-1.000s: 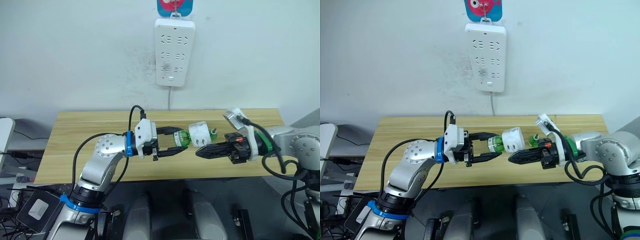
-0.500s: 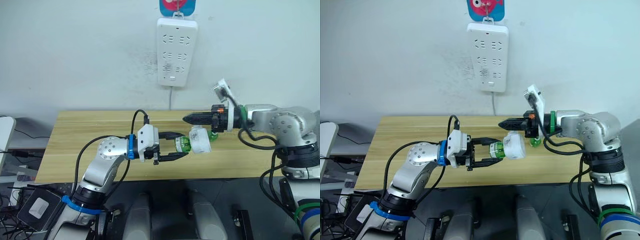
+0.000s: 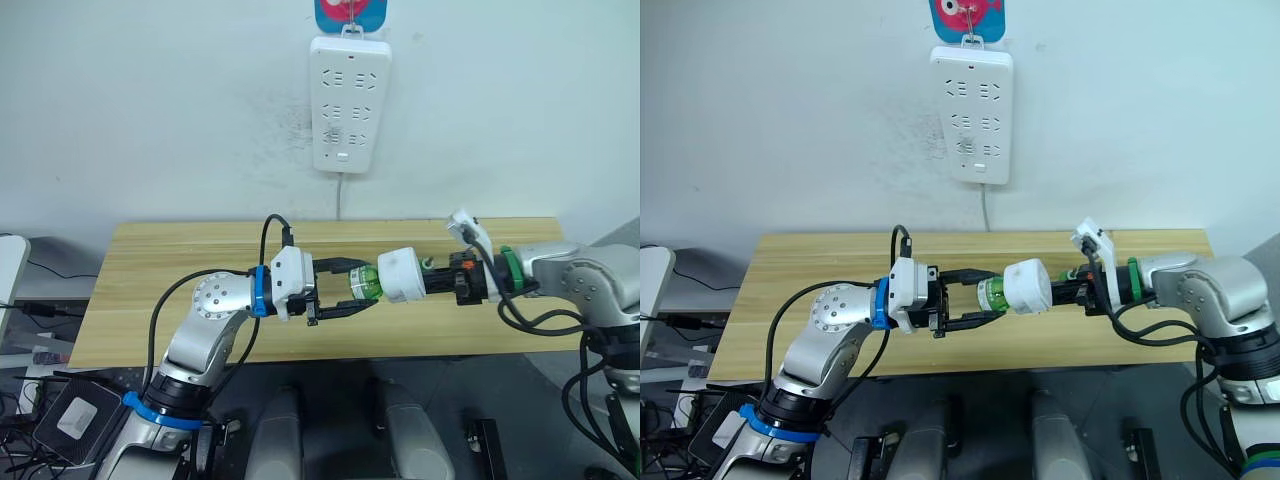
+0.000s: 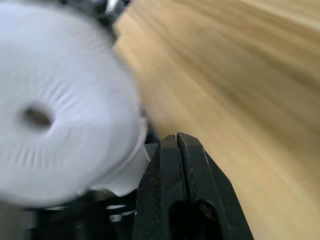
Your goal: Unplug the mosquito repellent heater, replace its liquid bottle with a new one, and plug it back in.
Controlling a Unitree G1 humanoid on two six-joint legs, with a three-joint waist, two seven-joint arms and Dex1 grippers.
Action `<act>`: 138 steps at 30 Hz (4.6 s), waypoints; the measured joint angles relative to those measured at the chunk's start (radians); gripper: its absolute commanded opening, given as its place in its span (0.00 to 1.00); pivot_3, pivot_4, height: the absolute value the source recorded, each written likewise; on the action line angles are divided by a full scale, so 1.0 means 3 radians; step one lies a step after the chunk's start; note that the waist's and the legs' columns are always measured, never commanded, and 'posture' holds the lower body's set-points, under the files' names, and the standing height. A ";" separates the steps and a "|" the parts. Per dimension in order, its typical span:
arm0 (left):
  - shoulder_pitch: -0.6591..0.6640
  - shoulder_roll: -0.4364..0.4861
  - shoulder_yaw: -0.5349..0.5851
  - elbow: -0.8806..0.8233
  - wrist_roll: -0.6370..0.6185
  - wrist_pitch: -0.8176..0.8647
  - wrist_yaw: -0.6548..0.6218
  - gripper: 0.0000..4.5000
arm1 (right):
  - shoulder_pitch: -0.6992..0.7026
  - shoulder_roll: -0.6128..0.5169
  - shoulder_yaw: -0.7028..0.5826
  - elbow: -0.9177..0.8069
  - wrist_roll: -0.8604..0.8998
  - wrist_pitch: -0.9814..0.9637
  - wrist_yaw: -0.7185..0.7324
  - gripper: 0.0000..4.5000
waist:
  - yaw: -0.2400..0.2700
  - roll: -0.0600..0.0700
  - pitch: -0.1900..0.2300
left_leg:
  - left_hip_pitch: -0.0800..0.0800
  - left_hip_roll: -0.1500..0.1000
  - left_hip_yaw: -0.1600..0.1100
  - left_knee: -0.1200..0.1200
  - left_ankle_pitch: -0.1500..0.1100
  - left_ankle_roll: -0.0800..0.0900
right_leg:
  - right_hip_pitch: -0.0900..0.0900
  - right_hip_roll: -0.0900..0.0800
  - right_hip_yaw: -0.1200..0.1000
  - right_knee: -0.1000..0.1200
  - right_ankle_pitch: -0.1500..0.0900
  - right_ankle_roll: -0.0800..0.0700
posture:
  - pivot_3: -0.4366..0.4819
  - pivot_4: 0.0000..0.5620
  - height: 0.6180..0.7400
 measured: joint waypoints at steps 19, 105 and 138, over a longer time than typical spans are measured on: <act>0.0395 -0.0059 0.0163 0.0313 0.0284 0.0036 0.0620 0.50 | 0.1616 -0.0261 -0.0371 -0.0601 -0.0774 -0.1492 -0.0216 0.14 | -0.0008 -0.0001 0.0000 | 0.0005 0.0003 0.0002 -0.0001 0.0000 0.0000 | 0.0002 0.0003 0.0002 -0.0003 -0.0011 0.0018 | 0.34 0.56 1.00; 0.0874 0.0024 0.0423 0.0281 0.0499 0.0048 0.1183 0.50 | 0.1832 0.0538 -0.0276 -0.0781 -0.1281 -0.2072 -0.0676 0.99 | 0.0020 0.0000 -0.0025 | 0.0008 -0.0001 0.0003 0.0002 0.0000 -0.0001 | 0.0006 -0.0001 0.0003 0.0002 -0.0001 0.0002 | 0.40 0.50 1.00; 0.0836 0.0020 0.0422 0.0281 0.0499 0.0048 0.1181 0.50 | 0.1818 0.0538 -0.0276 -0.0780 -0.1282 -0.2072 -0.0668 0.99 | 0.0020 0.0000 -0.0025 | 0.0008 -0.0001 0.0003 0.0003 0.0000 -0.0001 | 0.0006 -0.0001 0.0002 0.0005 -0.0001 0.0001 | 0.40 0.49 1.00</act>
